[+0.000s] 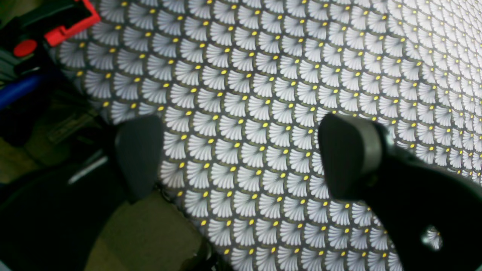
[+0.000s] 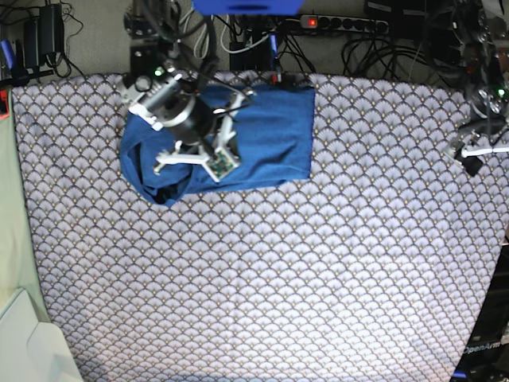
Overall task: Fold the T-shirt properly
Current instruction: 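Fold the grasped side over the shirt toward the left gripper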
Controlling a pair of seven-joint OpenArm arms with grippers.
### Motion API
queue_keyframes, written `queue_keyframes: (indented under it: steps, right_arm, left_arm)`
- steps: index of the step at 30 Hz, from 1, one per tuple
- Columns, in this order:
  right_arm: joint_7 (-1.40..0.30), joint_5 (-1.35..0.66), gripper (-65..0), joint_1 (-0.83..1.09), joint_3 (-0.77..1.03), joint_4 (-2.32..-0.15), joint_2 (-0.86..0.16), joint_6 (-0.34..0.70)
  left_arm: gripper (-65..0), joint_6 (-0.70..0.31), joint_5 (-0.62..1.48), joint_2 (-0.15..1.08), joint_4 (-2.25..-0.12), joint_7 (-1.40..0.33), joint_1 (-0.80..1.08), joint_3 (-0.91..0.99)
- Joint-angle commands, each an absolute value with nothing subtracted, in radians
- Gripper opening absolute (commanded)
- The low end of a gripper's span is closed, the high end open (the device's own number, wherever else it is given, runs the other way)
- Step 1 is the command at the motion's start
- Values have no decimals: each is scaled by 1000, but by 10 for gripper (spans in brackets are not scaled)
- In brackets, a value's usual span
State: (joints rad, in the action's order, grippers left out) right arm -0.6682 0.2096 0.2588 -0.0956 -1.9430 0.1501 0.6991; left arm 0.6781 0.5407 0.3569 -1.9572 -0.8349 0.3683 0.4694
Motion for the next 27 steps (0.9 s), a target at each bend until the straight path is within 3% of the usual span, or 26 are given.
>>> queue_keyframes:
  steps: [1, 6, 10, 27]
  right_arm:
    - [-639, 197, -618, 249, -82, -1960, 157, 698]
    - [-641, 197, -433, 254, -35, -1960, 157, 698]
    - [-641, 196, -339, 255, -18, -1959, 157, 698]
    - [-633, 194, -328, 222, 73, -1821, 157, 698]
  left_arm:
    - [0, 698, 550, 372, -1972, -831, 361, 475]
    - [0, 698, 550, 371, -1972, -831, 360, 475]
    - [0, 698, 550, 372, -1974, -831, 358, 475]
    - [0, 698, 550, 371, -1974, -831, 360, 473]
